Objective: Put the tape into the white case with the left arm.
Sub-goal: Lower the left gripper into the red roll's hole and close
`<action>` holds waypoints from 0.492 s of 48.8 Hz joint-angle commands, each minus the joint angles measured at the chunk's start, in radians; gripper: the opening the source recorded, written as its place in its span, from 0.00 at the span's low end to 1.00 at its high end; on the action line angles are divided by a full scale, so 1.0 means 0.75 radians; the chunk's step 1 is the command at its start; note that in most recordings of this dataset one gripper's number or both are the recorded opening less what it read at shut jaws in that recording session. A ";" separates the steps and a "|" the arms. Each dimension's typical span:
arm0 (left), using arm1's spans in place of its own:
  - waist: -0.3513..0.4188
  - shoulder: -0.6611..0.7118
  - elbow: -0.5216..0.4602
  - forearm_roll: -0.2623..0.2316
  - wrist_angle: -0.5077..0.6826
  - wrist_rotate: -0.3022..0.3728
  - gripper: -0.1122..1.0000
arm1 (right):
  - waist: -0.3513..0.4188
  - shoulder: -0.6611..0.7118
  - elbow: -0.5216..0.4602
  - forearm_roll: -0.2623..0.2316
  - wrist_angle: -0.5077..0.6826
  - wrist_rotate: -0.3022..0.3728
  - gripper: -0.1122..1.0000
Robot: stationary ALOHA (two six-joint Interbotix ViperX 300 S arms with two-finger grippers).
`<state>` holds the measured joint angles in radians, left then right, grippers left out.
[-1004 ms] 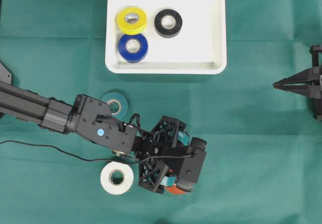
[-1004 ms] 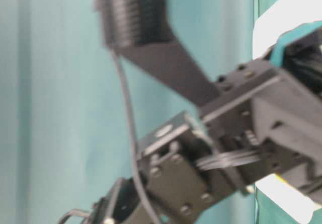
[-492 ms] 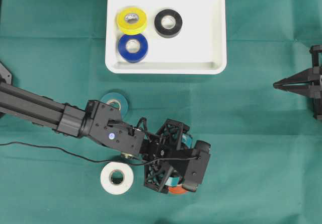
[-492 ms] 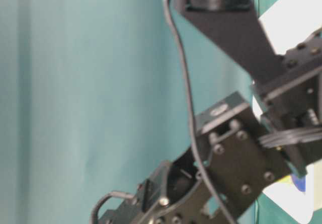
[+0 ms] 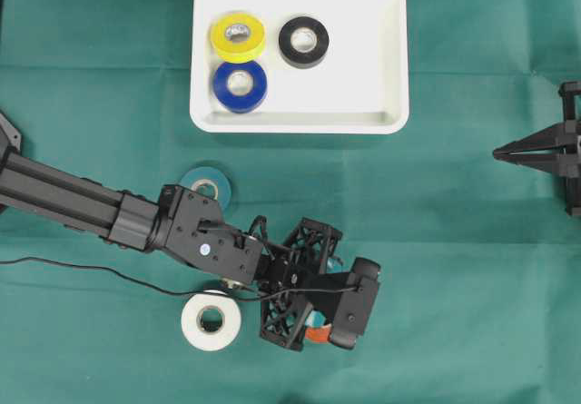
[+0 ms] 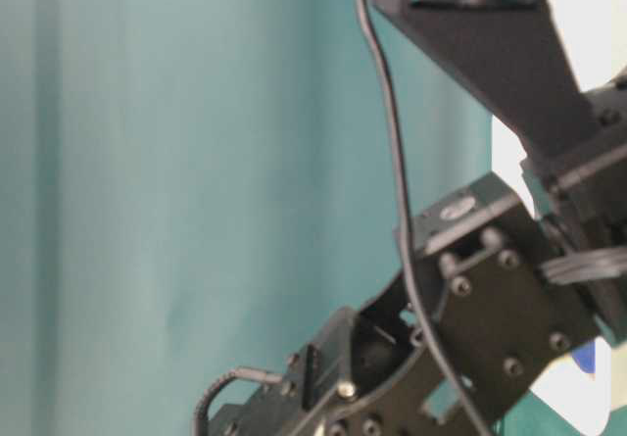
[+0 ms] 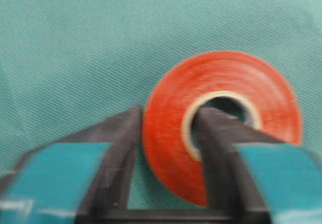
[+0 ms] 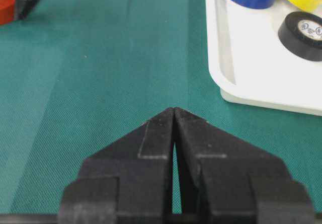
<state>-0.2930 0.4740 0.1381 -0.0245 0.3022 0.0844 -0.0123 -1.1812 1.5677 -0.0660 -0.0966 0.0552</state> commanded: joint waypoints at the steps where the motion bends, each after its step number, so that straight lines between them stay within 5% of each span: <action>1: 0.004 -0.029 -0.027 0.002 -0.004 0.000 0.34 | -0.002 0.008 -0.014 0.000 -0.012 0.002 0.02; 24: -0.002 -0.127 -0.022 0.002 0.047 -0.004 0.34 | -0.002 0.010 -0.014 0.000 -0.012 0.002 0.02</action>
<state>-0.2930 0.4587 0.1396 -0.0245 0.3298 0.0813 -0.0123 -1.1812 1.5677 -0.0660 -0.0966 0.0552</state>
